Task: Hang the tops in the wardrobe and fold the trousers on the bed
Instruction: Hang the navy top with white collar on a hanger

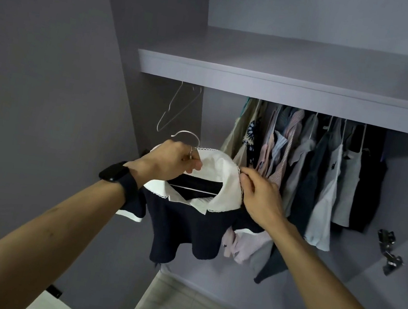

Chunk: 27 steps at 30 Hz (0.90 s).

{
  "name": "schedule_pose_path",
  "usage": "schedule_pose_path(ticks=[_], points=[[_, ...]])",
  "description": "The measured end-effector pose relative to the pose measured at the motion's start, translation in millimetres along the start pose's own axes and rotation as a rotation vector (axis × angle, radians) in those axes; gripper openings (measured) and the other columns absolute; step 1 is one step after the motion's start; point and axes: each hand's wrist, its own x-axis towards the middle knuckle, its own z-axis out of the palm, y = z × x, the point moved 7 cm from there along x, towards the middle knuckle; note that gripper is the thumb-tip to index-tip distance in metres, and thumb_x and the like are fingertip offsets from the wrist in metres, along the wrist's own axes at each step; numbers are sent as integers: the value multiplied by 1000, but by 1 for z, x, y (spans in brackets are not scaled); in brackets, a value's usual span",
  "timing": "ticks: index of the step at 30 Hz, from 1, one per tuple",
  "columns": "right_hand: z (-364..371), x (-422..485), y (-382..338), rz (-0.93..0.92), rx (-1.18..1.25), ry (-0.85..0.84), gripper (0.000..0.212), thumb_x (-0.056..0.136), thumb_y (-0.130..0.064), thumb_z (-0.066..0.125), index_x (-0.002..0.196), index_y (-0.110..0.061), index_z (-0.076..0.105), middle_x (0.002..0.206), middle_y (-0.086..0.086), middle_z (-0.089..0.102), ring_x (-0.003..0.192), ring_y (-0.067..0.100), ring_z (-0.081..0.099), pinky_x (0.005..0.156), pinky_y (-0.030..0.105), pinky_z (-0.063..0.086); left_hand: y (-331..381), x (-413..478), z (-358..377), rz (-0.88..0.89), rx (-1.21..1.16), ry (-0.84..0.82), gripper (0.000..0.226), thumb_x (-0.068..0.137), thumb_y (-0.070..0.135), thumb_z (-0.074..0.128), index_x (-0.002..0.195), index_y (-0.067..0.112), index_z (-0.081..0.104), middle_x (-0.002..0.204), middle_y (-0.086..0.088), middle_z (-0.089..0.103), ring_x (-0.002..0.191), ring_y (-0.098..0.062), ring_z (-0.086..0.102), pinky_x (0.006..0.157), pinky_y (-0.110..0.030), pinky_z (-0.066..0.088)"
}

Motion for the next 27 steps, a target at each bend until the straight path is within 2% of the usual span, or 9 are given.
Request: schedule_pose_path(ticks=[3, 5, 7, 10, 13, 16, 21, 24, 27], points=[[-18, -5, 30, 114, 46, 36, 27, 104, -19, 50, 124, -23, 68, 93, -4, 73, 91, 19, 69, 85, 35, 55, -4, -2, -4, -7, -21, 21, 24, 97, 27, 60, 80, 40, 70, 77, 16, 70, 78, 7, 61, 67, -9, 41], [-24, -10, 35, 149, 133, 74, 26, 102, -29, 52, 122, -28, 68, 98, -14, 70, 95, 9, 67, 86, 24, 53, -9, -3, -8, -28, -36, 35, 21, 98, 29, 60, 83, 36, 73, 77, 15, 70, 79, 6, 61, 66, -6, 42], [-21, -10, 23, 61, 145, 57, 28, 98, -43, 53, 117, -33, 70, 105, -22, 67, 99, -1, 61, 86, 13, 47, -10, 0, -11, -29, -46, 36, 19, 97, 30, 60, 85, 35, 73, 76, 16, 71, 78, 7, 61, 64, -7, 42], [-9, -14, 18, -8, 118, -43, 18, 96, -34, 65, 109, -27, 76, 103, -20, 70, 100, 2, 61, 89, 20, 47, -7, 4, -6, -13, -49, 16, 18, 97, 33, 61, 83, 36, 73, 74, 17, 70, 76, 10, 60, 63, -6, 40], [-6, -23, 30, -1, 205, -38, 15, 96, -24, 69, 108, -20, 78, 98, -22, 71, 98, -3, 65, 86, 9, 46, -8, 4, 4, -8, -1, -30, 20, 98, 34, 62, 81, 39, 70, 75, 15, 69, 76, 10, 59, 65, -8, 39], [-4, -26, 44, 124, 337, -59, 12, 98, -27, 66, 103, -27, 77, 94, -24, 73, 96, -5, 65, 82, 4, 44, -10, 3, 9, 8, -12, -73, 21, 97, 33, 64, 78, 39, 68, 69, 16, 68, 73, 9, 60, 64, -4, 40], [-18, -25, 70, 279, 341, -46, 18, 98, -30, 66, 86, -43, 69, 89, -22, 72, 89, -7, 64, 79, 11, 47, -7, -1, 18, 28, -14, -109, 19, 98, 32, 62, 81, 37, 69, 69, 22, 67, 72, 7, 61, 64, -3, 41], [-20, -33, 70, 277, 252, -71, 15, 99, -27, 63, 102, -38, 73, 104, -21, 71, 96, -6, 64, 87, 12, 47, -17, -1, 17, -15, -25, -97, 18, 98, 32, 61, 84, 36, 71, 72, 16, 69, 76, 8, 61, 64, -3, 41], [-35, -47, 43, 69, 98, 203, 24, 99, -31, 61, 119, -24, 72, 116, -11, 70, 110, 7, 60, 93, 15, 42, -22, 0, 17, -42, -11, -81, 20, 98, 35, 62, 80, 38, 70, 76, 12, 71, 76, 10, 61, 64, -2, 40]])
